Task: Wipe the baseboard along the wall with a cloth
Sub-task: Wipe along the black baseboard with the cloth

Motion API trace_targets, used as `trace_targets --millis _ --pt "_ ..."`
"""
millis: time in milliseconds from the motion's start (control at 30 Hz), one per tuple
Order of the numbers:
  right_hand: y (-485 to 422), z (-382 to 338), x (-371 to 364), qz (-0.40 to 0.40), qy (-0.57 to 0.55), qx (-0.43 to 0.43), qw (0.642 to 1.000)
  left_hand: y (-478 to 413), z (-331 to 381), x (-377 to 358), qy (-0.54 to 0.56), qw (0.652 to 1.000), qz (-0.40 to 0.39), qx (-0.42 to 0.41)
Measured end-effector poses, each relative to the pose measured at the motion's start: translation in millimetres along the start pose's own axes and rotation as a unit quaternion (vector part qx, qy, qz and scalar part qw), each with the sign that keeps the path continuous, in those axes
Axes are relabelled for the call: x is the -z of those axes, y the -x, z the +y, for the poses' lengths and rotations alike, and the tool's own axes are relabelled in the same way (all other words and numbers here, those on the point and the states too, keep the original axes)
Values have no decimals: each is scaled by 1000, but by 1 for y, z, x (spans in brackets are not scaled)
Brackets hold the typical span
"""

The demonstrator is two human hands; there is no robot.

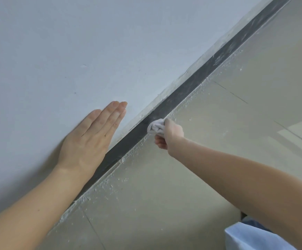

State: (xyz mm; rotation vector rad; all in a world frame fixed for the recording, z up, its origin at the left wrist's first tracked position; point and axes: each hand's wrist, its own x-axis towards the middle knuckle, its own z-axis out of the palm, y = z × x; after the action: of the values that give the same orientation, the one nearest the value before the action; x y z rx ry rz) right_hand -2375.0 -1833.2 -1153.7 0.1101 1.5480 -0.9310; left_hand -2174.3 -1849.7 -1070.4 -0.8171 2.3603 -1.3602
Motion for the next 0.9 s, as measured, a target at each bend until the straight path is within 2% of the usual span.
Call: trace_targets --millis 100,200,300,400,500,633,700,800,900 --pt "25 31 -18 -146 109 -57 982 -2 3 -4 -36 999 12 -12" --pt "35 53 -40 -272 58 -137 951 -2 4 -6 -49 998 22 -21" --pt "28 34 -41 -261 -39 -157 952 -5 2 -4 -56 998 28 -24" --pt "17 1 -23 -230 -38 -107 967 -3 4 -3 -47 999 12 -17" --pt "10 -28 -1 -165 -64 -80 981 -3 4 -4 -47 999 14 -11" --pt "-9 -56 25 -53 -202 -43 977 -3 4 -2 -55 998 -2 -11" --pt "-15 -56 32 -22 -168 -9 986 -3 4 -2 -54 998 -7 -13" --pt "-8 -23 21 -58 -52 -20 997 -3 5 -3 -42 999 -12 -13" --pt "2 26 -4 -180 2 -119 976 -4 5 -2 -34 999 -4 -13"
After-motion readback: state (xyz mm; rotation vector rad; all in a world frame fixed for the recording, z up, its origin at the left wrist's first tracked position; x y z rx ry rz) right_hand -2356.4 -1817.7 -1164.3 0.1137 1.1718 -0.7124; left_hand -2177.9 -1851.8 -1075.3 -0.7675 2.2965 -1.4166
